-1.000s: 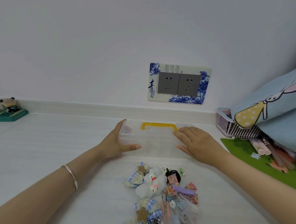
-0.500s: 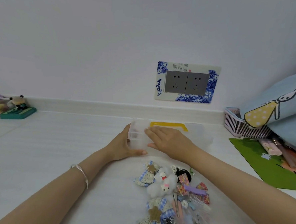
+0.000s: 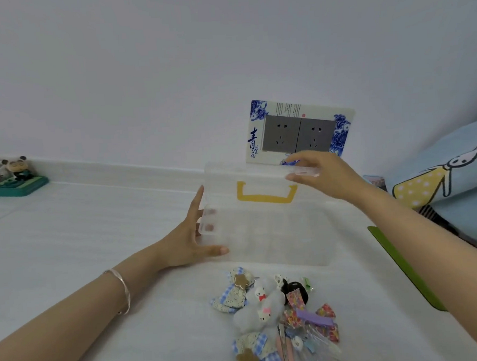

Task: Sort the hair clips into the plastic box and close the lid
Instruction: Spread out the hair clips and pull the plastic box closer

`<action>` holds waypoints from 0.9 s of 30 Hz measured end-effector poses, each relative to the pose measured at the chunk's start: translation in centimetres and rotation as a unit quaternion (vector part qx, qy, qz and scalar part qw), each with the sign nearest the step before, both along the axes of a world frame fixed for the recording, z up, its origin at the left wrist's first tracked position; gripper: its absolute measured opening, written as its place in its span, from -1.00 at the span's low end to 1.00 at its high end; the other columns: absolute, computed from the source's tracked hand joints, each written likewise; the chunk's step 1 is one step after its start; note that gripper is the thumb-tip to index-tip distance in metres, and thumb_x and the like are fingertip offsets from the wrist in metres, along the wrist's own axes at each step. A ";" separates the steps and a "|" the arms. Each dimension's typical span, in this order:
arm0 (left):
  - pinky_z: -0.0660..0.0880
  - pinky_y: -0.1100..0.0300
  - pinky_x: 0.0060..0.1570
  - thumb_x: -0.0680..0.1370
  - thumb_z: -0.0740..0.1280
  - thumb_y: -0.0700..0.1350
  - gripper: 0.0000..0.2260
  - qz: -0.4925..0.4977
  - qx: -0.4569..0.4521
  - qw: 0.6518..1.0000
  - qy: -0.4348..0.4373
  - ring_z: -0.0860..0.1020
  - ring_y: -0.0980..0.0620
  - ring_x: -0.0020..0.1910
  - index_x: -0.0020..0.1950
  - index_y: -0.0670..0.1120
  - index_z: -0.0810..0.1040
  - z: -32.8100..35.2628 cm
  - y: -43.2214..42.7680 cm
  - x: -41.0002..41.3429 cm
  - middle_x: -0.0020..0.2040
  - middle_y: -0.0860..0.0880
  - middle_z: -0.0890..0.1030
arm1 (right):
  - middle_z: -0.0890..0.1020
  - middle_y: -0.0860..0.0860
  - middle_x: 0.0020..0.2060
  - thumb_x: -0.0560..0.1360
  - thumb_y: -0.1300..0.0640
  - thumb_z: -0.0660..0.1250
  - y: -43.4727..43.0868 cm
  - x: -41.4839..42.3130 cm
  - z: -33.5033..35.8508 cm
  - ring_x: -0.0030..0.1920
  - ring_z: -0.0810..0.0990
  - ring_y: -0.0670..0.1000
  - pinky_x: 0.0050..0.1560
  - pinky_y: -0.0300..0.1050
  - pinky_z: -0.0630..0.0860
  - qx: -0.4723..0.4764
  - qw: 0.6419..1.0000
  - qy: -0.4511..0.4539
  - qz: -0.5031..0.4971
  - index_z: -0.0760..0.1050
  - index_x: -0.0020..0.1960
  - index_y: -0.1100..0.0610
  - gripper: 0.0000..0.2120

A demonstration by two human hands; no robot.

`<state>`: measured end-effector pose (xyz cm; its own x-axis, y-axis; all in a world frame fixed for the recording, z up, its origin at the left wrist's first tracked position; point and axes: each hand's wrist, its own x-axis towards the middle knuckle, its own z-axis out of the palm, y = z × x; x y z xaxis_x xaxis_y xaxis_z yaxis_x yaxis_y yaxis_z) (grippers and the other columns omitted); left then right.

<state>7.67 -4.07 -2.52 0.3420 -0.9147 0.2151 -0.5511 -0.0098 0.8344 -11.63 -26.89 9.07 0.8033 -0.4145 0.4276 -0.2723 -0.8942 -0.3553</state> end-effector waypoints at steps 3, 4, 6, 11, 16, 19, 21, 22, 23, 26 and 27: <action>0.28 0.38 0.25 0.31 0.27 0.41 -0.11 0.026 -0.066 0.997 0.038 0.23 0.54 0.27 0.43 0.35 -0.25 1.5 -0.4 -0.8 0.48 0.12 0.11 | 0.58 -0.08 0.09 0.45 0.06 0.40 -1.5 -0.5 -0.9 0.14 0.52 -0.08 0.13 -0.24 0.42 0.115 0.990 -0.079 0.020 0.48 0.22 -0.02 -0.66; 0.28 0.27 0.27 0.29 0.19 0.48 -0.17 0.037 -0.077 0.995 0.046 0.29 0.56 0.21 0.43 0.39 -0.19 2.0 -0.7 -0.9 0.48 0.11 0.13 | 0.56 -0.05 0.11 0.46 0.15 0.39 -1.8 -0.5 -1.2 0.15 0.53 -0.06 0.12 -0.23 0.45 0.191 0.974 -0.117 0.026 0.47 0.20 0.00 -0.67; 0.29 0.21 0.19 0.22 0.09 0.57 -0.18 0.058 -0.084 0.992 0.071 0.45 0.46 0.10 0.42 0.42 -0.09 3.0 -1.2 -1.0 0.43 0.12 0.24 | 0.54 0.05 0.18 0.47 0.21 0.38 -2.3 -0.5 -2.1 0.13 0.58 0.03 0.09 -0.13 0.54 0.331 0.927 -0.174 0.028 0.47 0.21 0.04 -0.67; 0.32 0.17 0.09 0.27 0.04 0.47 -0.19 0.100 -0.038 0.993 0.050 0.55 0.16 0.04 0.46 0.33 -0.18 3.7 -2.4 -1.1 0.40 0.04 0.31 | 0.40 0.13 0.37 0.52 0.18 0.33 -2.7 -0.7 -5.2 0.08 0.59 0.06 0.14 -0.05 0.53 0.403 0.894 -0.195 -0.037 0.20 0.43 -0.03 -0.45; 0.32 0.41 -0.03 0.51 0.16 0.25 -0.29 0.110 0.026 0.993 0.043 0.48 0.22 0.02 0.50 0.19 -0.20 3.9 -3.5 -0.9 0.45 -0.02 0.25 | -0.12 -0.20 0.52 0.37 -0.20 0.32 -1.0 -2.4 -6.5 0.50 -0.06 -0.17 0.42 -0.11 0.04 0.206 0.971 -0.119 0.000 -0.07 0.50 -0.20 -0.16; 0.25 0.28 0.13 0.52 0.17 0.23 -0.29 0.114 0.058 0.991 0.038 0.45 0.30 -0.02 0.53 0.09 -0.13 4.0 -3.5 -1.0 0.46 -0.01 0.26 | -0.09 -0.25 0.52 0.32 -0.28 0.30 0.1 -2.8 -6.9 0.49 -0.10 -0.22 0.46 -0.09 0.00 0.204 0.978 0.002 0.038 0.10 0.45 -0.26 -0.25; 0.18 0.21 0.18 0.49 0.18 0.29 -0.25 0.113 0.072 0.990 0.047 0.45 0.20 0.06 0.54 0.05 -0.09 4.1 -3.3 -1.3 0.48 0.00 0.25 | 0.04 -0.20 0.52 0.31 -0.28 0.31 0.5 -2.8 -7.2 0.50 -0.06 -0.20 0.48 -0.09 -0.01 0.236 0.971 0.011 0.031 0.19 0.44 -0.20 -0.26; 0.18 0.21 0.19 0.46 0.18 0.32 -0.22 0.115 0.076 0.989 0.051 0.43 0.16 0.11 0.54 0.04 -0.07 4.2 -3.1 -1.4 0.48 0.01 0.25 | 0.10 -0.18 0.52 0.32 -0.26 0.32 0.8 -2.7 -7.2 0.50 -0.04 -0.19 0.47 -0.12 -0.01 0.251 0.968 0.002 0.028 0.23 0.43 -0.17 -0.28; 0.18 0.21 0.21 0.46 0.19 0.32 -0.22 0.118 0.077 0.989 0.052 0.42 0.13 0.14 0.54 0.04 -0.06 4.2 -2.9 -1.5 0.49 0.01 0.25 | 0.14 -0.18 0.51 0.35 -0.23 0.34 1.0 -2.8 -7.2 0.50 -0.01 -0.20 0.46 -0.15 0.00 0.260 0.965 -0.004 0.024 0.26 0.42 -0.15 -0.33; 0.18 0.21 0.24 0.44 0.20 0.34 -0.20 0.120 0.084 0.988 0.041 0.41 0.10 0.21 0.54 0.03 -0.04 4.2 -1.5 -1.7 0.50 0.02 0.23 | 0.20 -0.19 0.48 0.44 -0.13 0.34 1.8 -3.2 -7.5 0.50 0.01 -0.21 0.39 -0.23 0.01 0.259 0.965 -0.003 0.030 0.31 0.39 -0.13 -0.45; 0.18 0.20 0.24 0.36 0.20 0.41 -0.12 0.121 0.091 0.988 0.036 0.40 0.11 0.23 0.53 0.04 -0.03 4.3 -0.8 -1.7 0.50 0.02 0.23 | 0.21 -0.21 0.47 0.45 -0.13 0.33 2.2 -3.3 -7.6 0.49 0.01 -0.22 0.38 -0.24 0.01 0.258 0.965 -0.002 0.036 0.32 0.39 -0.14 -0.47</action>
